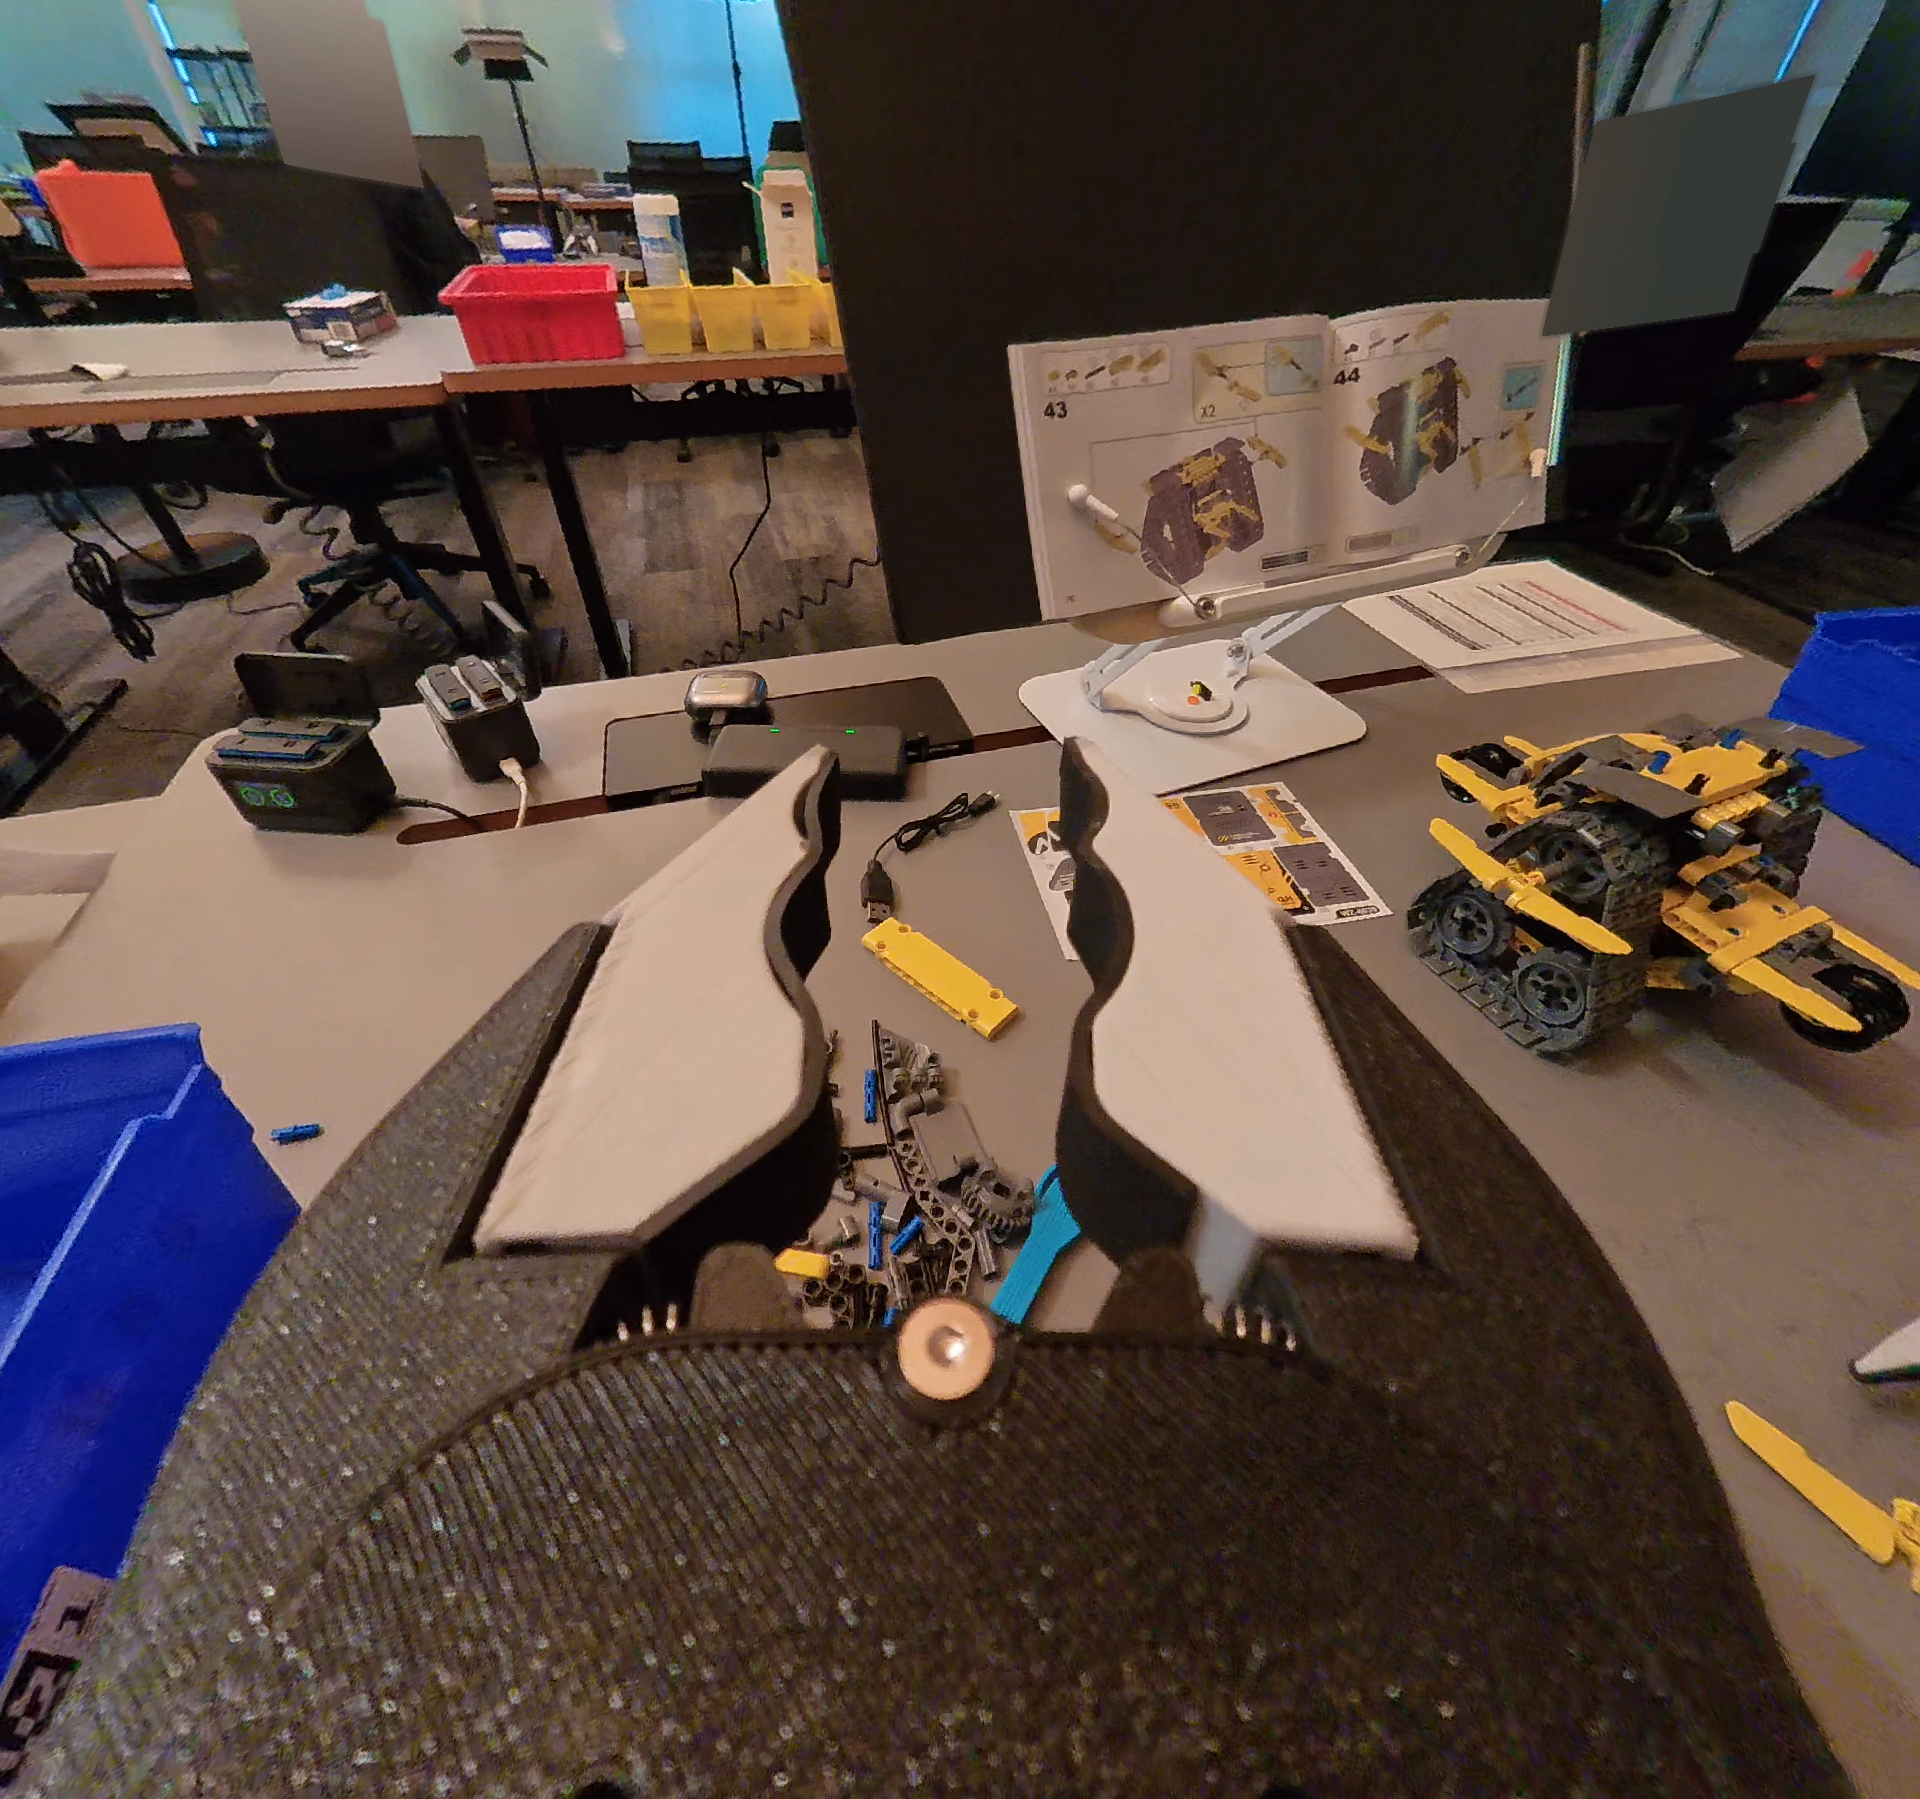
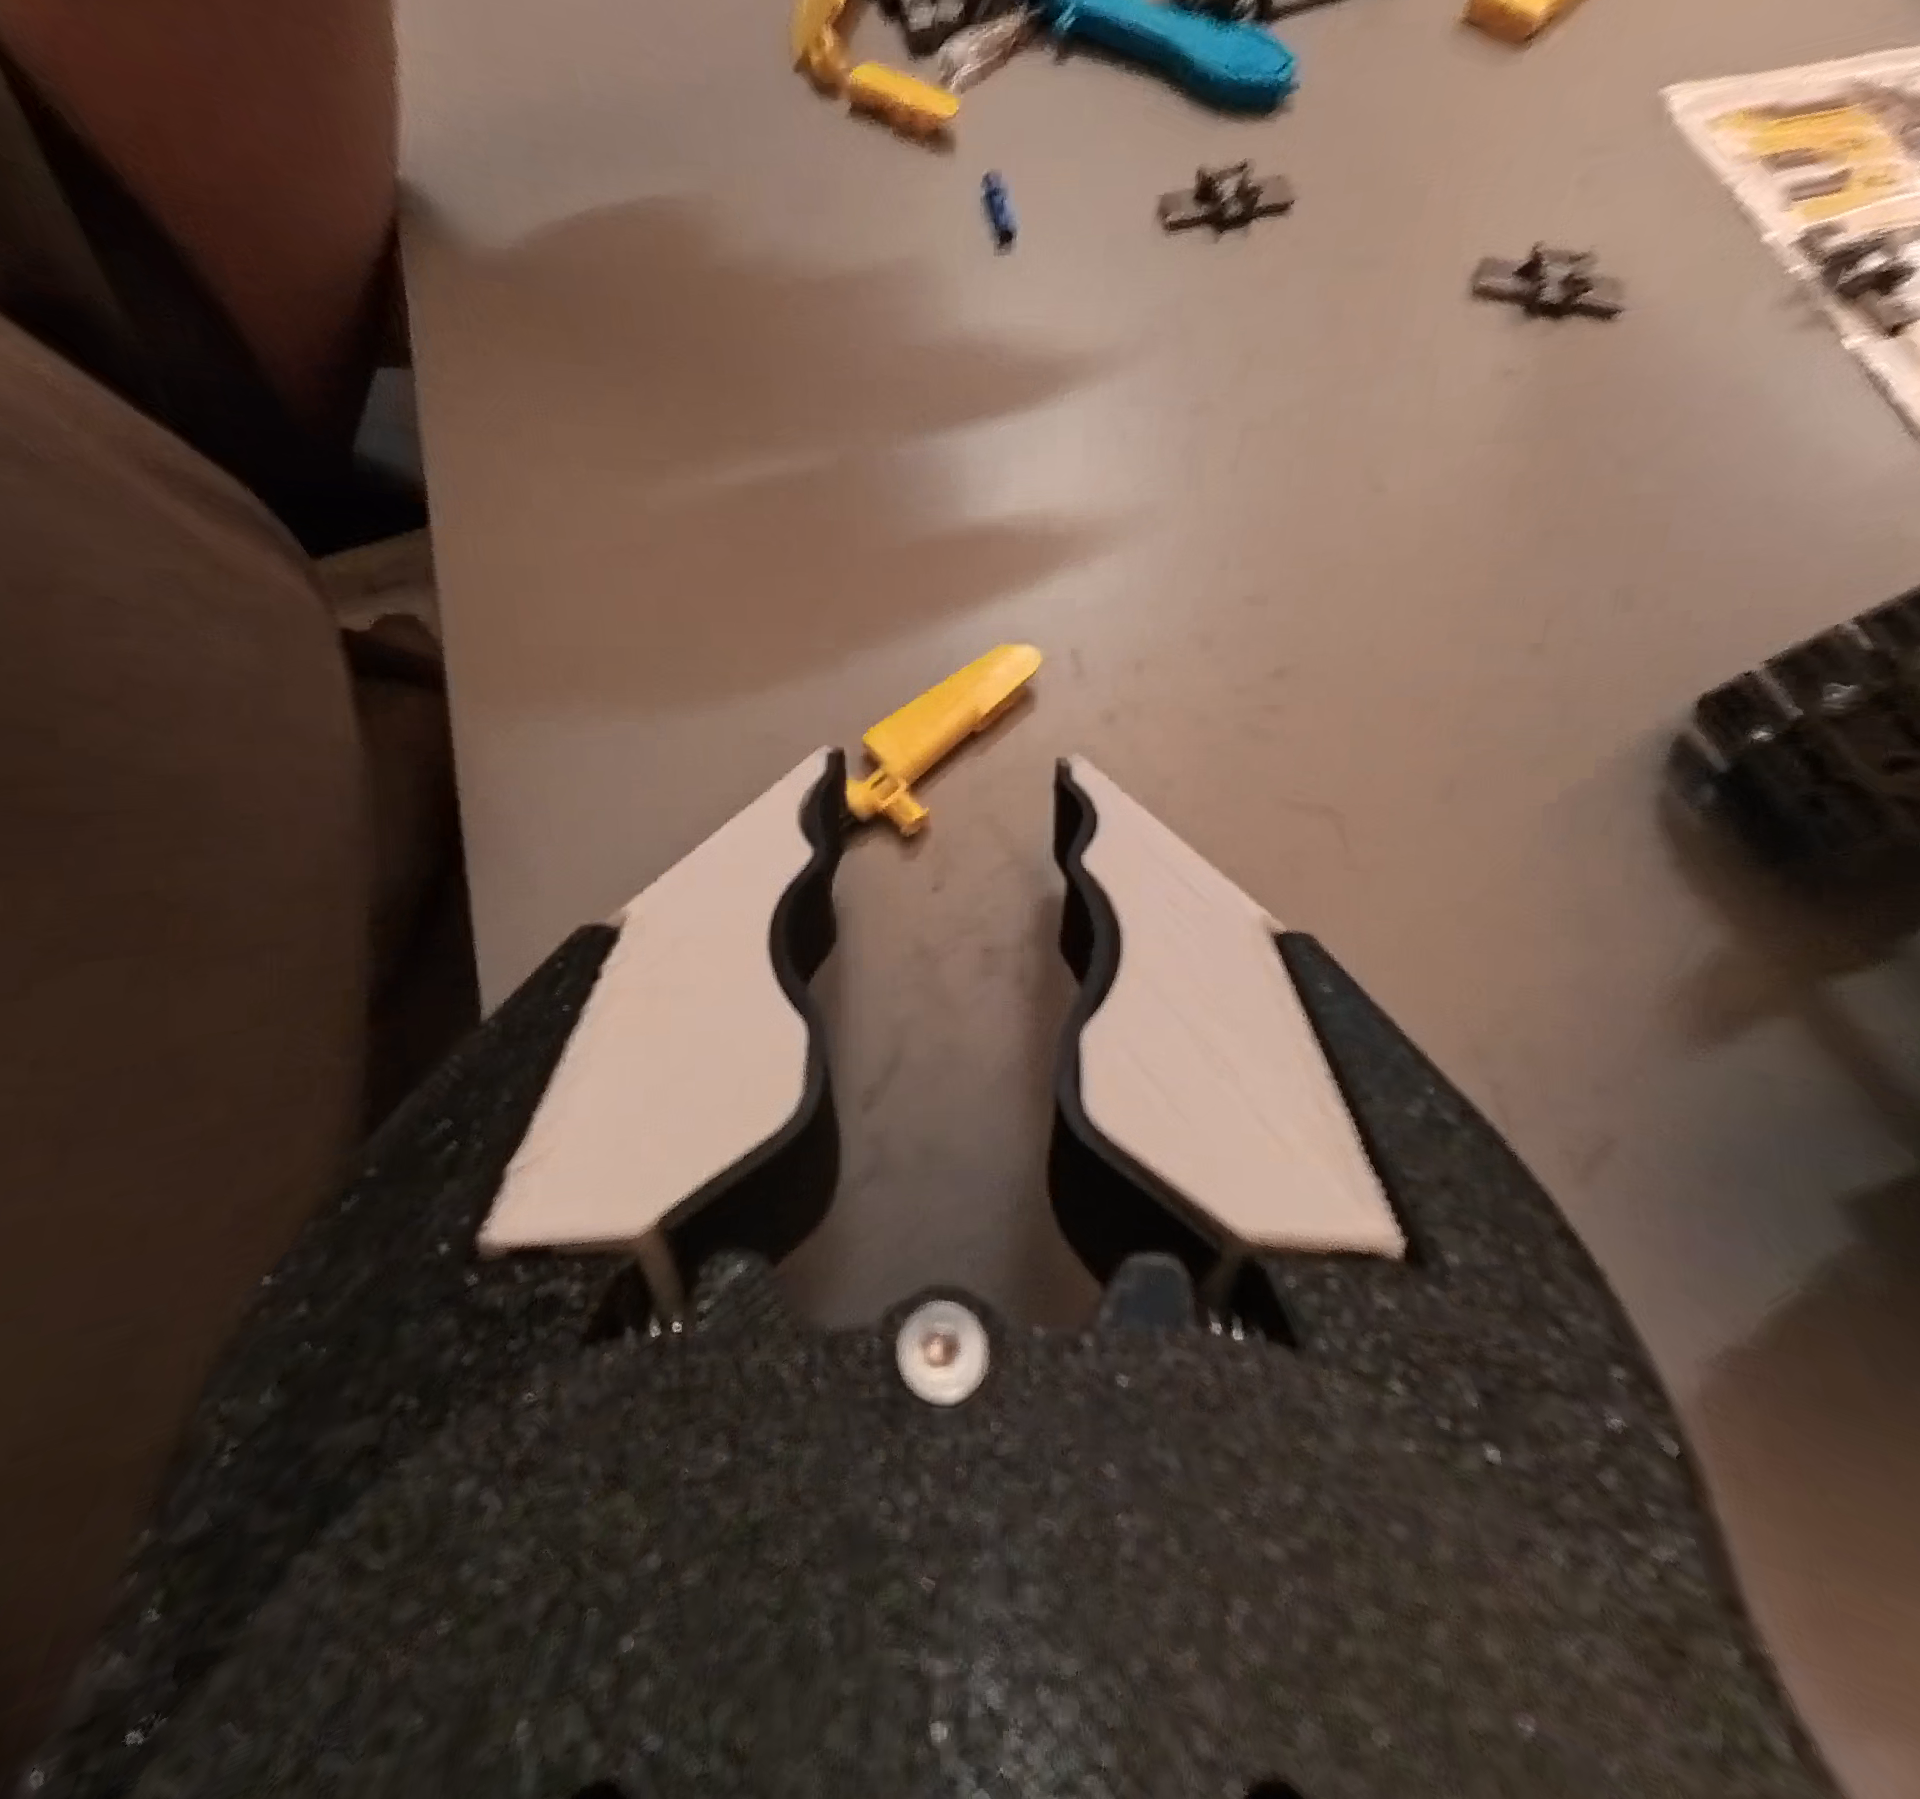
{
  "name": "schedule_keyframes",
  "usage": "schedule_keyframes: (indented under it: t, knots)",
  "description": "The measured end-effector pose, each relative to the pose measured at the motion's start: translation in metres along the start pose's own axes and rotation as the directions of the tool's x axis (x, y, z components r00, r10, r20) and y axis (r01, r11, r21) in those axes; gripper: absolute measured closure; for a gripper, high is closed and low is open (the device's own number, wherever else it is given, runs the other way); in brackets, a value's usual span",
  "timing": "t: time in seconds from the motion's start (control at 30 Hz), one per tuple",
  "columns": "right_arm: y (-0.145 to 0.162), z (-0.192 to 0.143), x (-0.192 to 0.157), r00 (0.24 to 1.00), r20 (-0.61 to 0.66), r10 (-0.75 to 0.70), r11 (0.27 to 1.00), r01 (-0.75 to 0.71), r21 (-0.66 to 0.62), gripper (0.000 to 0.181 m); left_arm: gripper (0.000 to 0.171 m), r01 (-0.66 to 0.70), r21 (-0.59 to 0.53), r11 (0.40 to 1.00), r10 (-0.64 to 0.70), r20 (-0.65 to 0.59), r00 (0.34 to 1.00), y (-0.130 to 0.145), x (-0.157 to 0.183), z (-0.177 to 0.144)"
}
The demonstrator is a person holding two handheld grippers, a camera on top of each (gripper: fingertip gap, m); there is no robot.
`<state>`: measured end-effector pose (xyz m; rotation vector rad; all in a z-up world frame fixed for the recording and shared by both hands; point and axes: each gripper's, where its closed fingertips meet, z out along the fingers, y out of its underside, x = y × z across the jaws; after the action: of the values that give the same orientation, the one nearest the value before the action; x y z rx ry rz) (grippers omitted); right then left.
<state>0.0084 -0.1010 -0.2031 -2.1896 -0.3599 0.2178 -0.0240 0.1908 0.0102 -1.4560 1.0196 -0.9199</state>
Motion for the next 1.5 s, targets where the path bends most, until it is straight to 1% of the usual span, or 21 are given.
schedule_keyframes:
  t: [0.1, 0.17, 0.23, 0.3, 0.4, 0.5, 0.6, 0.63, 0.7, 0.77, 0.8, 0.87, 0.93, 0.97, 1.1, 1.2, 1.37, 1.5]
  knots:
    - [-0.018, -0.005, 0.008, 0.999, -0.039, -0.012, 0.997, 0.015, 0.069, 0.142, 0.132, -0.002, 0.016, 1.0, 0.002, -0.004, 1.0, -0.003, 0.001, -0.004]
    - [-0.036, -0.011, 0.018, 0.994, -0.093, -0.055, 0.992, 0.065, 0.109, 0.141, 0.131, 0.005, 0.022, 1.0, -0.005, -0.011, 1.0, -0.004, 0.001, -0.005]
    - [-0.058, -0.017, 0.027, 0.983, -0.148, -0.113, 0.98, 0.134, 0.148, 0.141, 0.131, 0.007, 0.019, 1.0, -0.007, -0.006, 1.0, -0.003, -0.001, -0.006]
    - [-0.083, -0.019, 0.031, 0.973, -0.171, -0.156, 0.96, 0.189, 0.204, 0.141, 0.131, 0.006, 0.014, 1.0, -0.006, 0.014, 1.0, -0.002, -0.007, -0.007]
    - [-0.117, -0.011, 0.03, 0.98, -0.125, -0.154, 0.937, 0.185, 0.295, 0.14, 0.131, 0.021, 0.011, 1.0, -0.021, 0.035, 0.999, 0.001, -0.016, -0.008]
    - [-0.138, 0.009, 0.029, 0.988, -0.068, -0.137, 0.933, 0.152, 0.328, 0.14, 0.131, 0.041, 0.006, 0.999, -0.041, 0.055, 0.998, 0.007, -0.029, -0.006]
    - [-0.148, 0.033, 0.032, 0.988, -0.057, -0.143, 0.934, 0.154, 0.323, 0.14, 0.131, 0.086, -0.044, 0.995, -0.08, 0.111, 0.991, 0.031, -0.058, 0.004]
    - [-0.148, 0.041, 0.034, 0.989, -0.049, -0.139, 0.936, 0.148, 0.321, 0.14, 0.131, 0.106, -0.067, 0.992, -0.097, 0.127, 0.987, 0.04, -0.068, 0.007]
    - [-0.139, 0.059, 0.04, 0.993, -0.031, -0.115, 0.951, 0.119, 0.287, 0.141, 0.132, 0.168, -0.074, 0.983, -0.157, 0.132, 0.979, 0.052, -0.084, 0.009]
    - [-0.127, 0.071, 0.046, 0.995, -0.023, -0.095, 0.964, 0.098, 0.246, 0.141, 0.132, 0.239, -0.04, 0.97, -0.232, 0.125, 0.965, 0.055, -0.097, 0.005]
    - [-0.121, 0.074, 0.049, 0.995, -0.028, -0.092, 0.967, 0.096, 0.236, 0.141, 0.132, 0.259, -0.025, 0.966, -0.253, 0.141, 0.957, 0.056, -0.106, 0.002]
    - [-0.109, 0.079, 0.056, 0.997, -0.032, -0.072, 0.973, 0.078, 0.218, 0.141, 0.132, 0.256, -0.03, 0.966, -0.243, 0.226, 0.943, 0.064, -0.125, -0.004]
    - [-0.095, 0.083, 0.059, 1.0, -0.013, -0.024, 0.985, 0.025, 0.172, 0.14, 0.132, 0.237, -0.076, 0.968, -0.205, 0.301, 0.931, 0.076, -0.139, -0.006]
    - [-0.091, 0.083, 0.059, 1.0, -0.013, -0.02, 0.988, 0.022, 0.152, 0.138, 0.132, 0.235, -0.102, 0.967, -0.193, 0.316, 0.929, 0.082, -0.142, -0.004]
    - [-0.089, 0.082, 0.061, 0.999, -0.034, -0.042, 0.988, 0.046, 0.146, 0.138, 0.133, 0.223, -0.205, 0.953, -0.146, 0.332, 0.932, 0.101, -0.139, 0.007]
    - [-0.088, 0.082, 0.061, 0.998, -0.036, -0.042, 0.989, 0.046, 0.138, 0.138, 0.134, 0.186, -0.243, 0.952, -0.094, 0.347, 0.933, 0.104, -0.137, 0.012]
    - [-0.089, 0.079, 0.065, 0.999, -0.034, -0.013, 0.988, 0.018, 0.155, 0.138, 0.136, 0.186, -0.247, 0.951, -0.098, 0.331, 0.939, 0.106, -0.133, 0.016]
    - [-0.091, 0.075, 0.071, 0.999, -0.031, 0.037, 0.983, -0.031, 0.18, 0.139, 0.137, 0.174, -0.24, 0.955, -0.103, 0.28, 0.954, 0.104, -0.125, 0.021]
